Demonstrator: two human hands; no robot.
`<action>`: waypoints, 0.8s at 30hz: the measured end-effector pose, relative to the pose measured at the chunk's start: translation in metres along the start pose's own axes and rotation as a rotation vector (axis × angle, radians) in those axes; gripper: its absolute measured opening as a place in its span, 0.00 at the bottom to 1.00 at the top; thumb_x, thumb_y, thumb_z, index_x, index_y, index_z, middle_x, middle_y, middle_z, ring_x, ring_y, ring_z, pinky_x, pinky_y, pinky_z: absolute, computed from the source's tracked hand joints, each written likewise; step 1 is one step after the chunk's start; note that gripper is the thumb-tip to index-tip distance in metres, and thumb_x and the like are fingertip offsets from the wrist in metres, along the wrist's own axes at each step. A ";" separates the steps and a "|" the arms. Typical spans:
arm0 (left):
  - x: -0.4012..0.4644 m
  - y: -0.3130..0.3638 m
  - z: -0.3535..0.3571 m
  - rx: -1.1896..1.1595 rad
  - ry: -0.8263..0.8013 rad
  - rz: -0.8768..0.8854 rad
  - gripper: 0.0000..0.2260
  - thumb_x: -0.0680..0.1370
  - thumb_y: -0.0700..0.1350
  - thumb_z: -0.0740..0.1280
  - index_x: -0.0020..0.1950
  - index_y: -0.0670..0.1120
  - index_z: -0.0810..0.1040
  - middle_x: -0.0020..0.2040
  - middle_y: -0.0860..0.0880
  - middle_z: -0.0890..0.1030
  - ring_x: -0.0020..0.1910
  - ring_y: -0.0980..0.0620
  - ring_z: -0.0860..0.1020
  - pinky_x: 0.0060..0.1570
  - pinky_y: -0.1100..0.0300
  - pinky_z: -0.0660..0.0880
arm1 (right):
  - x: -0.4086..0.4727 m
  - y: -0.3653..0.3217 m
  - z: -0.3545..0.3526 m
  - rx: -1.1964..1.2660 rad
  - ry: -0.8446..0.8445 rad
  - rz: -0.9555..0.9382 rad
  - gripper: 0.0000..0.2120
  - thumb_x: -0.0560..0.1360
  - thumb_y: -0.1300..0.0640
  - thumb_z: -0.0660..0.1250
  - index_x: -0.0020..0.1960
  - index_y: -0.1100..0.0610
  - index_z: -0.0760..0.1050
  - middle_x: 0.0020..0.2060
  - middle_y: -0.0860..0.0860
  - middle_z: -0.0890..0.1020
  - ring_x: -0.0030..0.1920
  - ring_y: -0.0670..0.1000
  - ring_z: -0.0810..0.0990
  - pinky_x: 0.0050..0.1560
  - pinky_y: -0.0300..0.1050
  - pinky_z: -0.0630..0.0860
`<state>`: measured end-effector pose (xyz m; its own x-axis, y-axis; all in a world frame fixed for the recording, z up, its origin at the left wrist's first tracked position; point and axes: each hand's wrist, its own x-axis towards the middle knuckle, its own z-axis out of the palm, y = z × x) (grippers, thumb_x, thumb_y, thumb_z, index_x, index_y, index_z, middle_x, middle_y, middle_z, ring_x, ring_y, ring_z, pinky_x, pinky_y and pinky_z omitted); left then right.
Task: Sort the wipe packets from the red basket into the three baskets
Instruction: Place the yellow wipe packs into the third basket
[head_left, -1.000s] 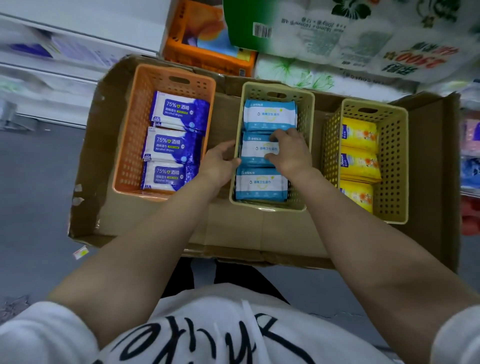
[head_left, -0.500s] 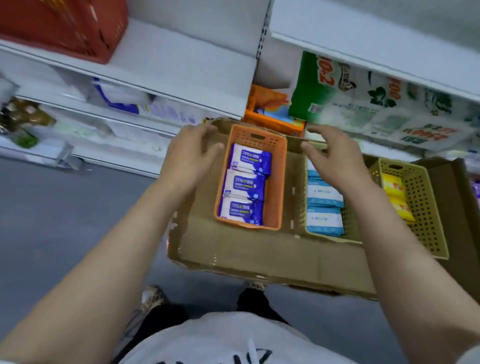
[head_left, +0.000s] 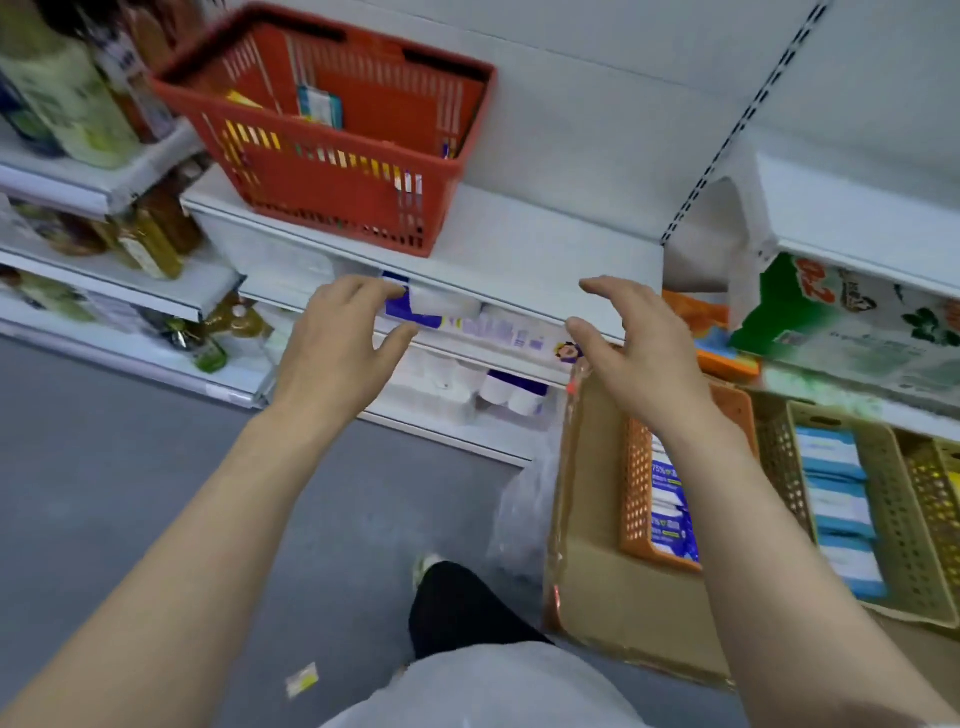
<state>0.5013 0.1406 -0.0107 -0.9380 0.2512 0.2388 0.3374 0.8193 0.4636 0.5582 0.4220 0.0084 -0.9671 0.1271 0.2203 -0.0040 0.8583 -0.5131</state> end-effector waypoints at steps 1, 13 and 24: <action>0.011 -0.010 -0.001 -0.014 -0.001 -0.004 0.17 0.78 0.50 0.69 0.65 0.46 0.77 0.62 0.45 0.78 0.63 0.44 0.74 0.62 0.53 0.68 | 0.015 -0.008 0.009 -0.006 -0.010 -0.004 0.19 0.79 0.49 0.67 0.68 0.52 0.74 0.66 0.50 0.76 0.68 0.50 0.71 0.67 0.42 0.64; 0.252 -0.137 -0.037 0.016 0.043 -0.034 0.16 0.79 0.50 0.69 0.64 0.45 0.79 0.61 0.44 0.79 0.63 0.43 0.75 0.63 0.53 0.68 | 0.275 -0.083 0.101 0.092 -0.010 -0.043 0.18 0.78 0.51 0.68 0.67 0.53 0.75 0.64 0.51 0.77 0.65 0.52 0.74 0.63 0.41 0.67; 0.390 -0.240 -0.019 0.046 -0.180 -0.191 0.18 0.78 0.55 0.68 0.65 0.48 0.78 0.61 0.45 0.79 0.64 0.43 0.73 0.63 0.49 0.69 | 0.458 -0.102 0.219 -0.157 -0.584 0.018 0.26 0.77 0.41 0.65 0.70 0.54 0.72 0.66 0.54 0.77 0.66 0.56 0.75 0.63 0.48 0.72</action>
<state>0.0561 0.0323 -0.0129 -0.9847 0.1740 -0.0073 0.1526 0.8824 0.4451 0.0604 0.2836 -0.0199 -0.9467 -0.1135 -0.3016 0.0080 0.9274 -0.3741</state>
